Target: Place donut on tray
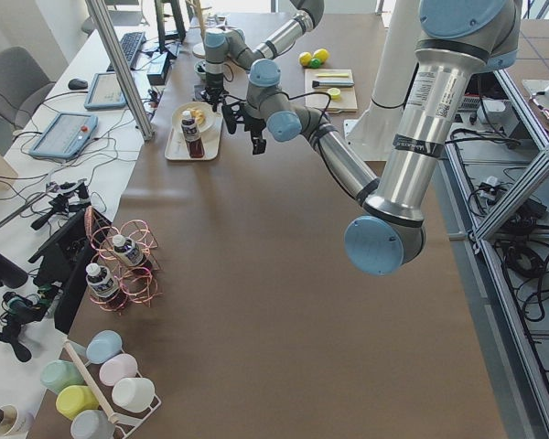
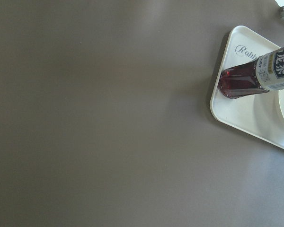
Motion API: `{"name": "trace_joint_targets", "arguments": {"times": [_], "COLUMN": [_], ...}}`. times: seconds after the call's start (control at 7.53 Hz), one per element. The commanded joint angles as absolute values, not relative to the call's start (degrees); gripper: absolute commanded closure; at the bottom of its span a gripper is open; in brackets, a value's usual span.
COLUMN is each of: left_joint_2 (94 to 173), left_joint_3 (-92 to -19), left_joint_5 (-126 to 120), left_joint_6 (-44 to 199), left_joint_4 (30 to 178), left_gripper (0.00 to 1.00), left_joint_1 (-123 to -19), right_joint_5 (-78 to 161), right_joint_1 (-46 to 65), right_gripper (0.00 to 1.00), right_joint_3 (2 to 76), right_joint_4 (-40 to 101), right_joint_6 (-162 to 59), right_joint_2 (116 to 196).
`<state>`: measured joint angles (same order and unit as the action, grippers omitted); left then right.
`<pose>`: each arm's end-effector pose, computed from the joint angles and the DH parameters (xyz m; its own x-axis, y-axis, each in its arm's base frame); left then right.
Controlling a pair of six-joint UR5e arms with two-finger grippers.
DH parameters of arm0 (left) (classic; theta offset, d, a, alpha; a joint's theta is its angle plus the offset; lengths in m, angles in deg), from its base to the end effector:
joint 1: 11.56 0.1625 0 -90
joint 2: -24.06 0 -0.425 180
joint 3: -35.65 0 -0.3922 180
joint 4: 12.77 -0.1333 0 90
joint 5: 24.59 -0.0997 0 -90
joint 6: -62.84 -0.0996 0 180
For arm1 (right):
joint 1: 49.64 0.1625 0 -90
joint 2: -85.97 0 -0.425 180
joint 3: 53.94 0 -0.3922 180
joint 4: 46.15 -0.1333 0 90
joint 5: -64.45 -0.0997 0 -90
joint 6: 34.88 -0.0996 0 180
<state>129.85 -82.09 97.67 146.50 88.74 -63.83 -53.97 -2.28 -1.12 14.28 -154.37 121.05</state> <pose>0.2586 -0.4652 0.2679 0.3928 -0.3551 -0.8483 0.3599 0.9082 -0.2135 -0.5149 -0.6859 0.2734 0.1980 0.8541 0.4809 -0.5830 0.4970 -0.6427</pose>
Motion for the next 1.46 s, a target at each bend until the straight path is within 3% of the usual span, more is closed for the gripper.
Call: {"name": "trace_joint_targets", "arguments": {"times": [0.0, 0.27, 0.4, 0.53, 0.8, 1.33], "left_joint_2": [125.2, 123.6, 123.0, 122.9, 121.0, 113.0], "left_joint_3": [-82.9, -83.0, -83.3, -83.7, -83.7, -81.7], "left_joint_5": [97.8, 97.7, 97.7, 97.8, 98.6, 102.0], "left_joint_6": [141.3, 139.6, 139.6, 139.6, 134.6, 106.9], "left_joint_4": [88.7, 88.7, 88.8, 88.8, 88.7, 88.7], "left_gripper": [0.03, 0.03, 0.03, 0.03, 0.03, 0.03], "left_joint_1": [-66.0, -66.8, -67.0, -67.2, -69.6, -76.9], "right_joint_5": [-48.3, -46.6, -44.6, -44.2, -44.5, -54.3], "right_joint_1": [-5.0, -5.3, -6.1, -6.2, -6.3, -1.2], "right_gripper": [1.0, 1.0, 0.07, 0.0, 0.0, 0.0], "right_joint_3": [-4.0, -4.5, -4.2, -3.4, 1.1, 27.9], "right_joint_4": [7.6, 6.9, 6.8, 6.9, 7.4, 22.7], "right_joint_6": [-164.4, -167.6, -167.3, -166.8, -162.4, -140.1], "right_joint_2": [120.1, 120.0, 120.2, 120.0, 120.4, 135.5]}}
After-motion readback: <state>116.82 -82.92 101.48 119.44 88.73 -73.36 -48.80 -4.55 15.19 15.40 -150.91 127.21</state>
